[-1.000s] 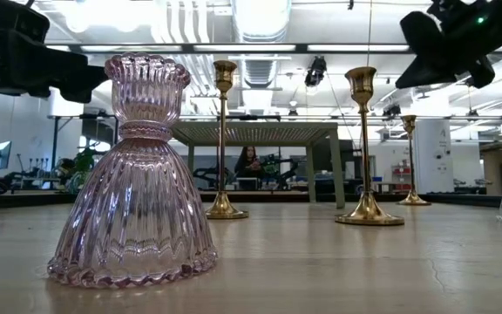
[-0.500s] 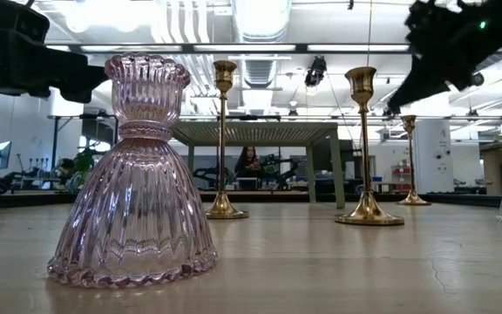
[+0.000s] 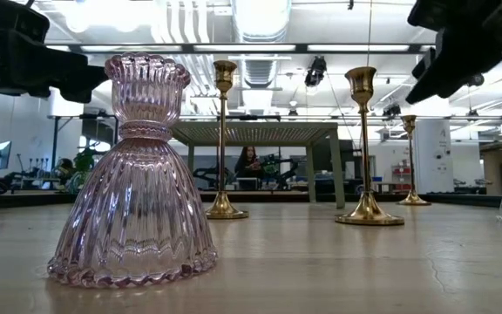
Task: Pick & Place candle stick holders
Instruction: Put the gold candle holder on the shelf
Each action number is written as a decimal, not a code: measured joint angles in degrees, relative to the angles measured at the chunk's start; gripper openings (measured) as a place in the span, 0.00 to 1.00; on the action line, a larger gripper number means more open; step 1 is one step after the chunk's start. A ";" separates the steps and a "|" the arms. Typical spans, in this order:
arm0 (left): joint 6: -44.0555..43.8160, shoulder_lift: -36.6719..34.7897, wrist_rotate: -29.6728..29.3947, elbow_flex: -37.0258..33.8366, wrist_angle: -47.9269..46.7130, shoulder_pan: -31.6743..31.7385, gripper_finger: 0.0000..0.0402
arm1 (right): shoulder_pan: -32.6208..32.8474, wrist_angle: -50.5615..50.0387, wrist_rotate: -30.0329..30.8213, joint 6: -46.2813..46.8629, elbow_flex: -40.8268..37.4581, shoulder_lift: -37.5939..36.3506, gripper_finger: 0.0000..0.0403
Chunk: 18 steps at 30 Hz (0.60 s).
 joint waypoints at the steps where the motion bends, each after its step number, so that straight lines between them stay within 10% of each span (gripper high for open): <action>1: 0.01 0.03 0.00 0.00 0.00 -0.01 0.70 | 0.19 0.81 -0.32 -0.03 -0.22 0.71 0.02; 18: 0.00 0.05 0.01 0.00 -0.02 0.00 0.70 | -1.07 11.84 -0.87 2.46 -1.44 14.46 0.15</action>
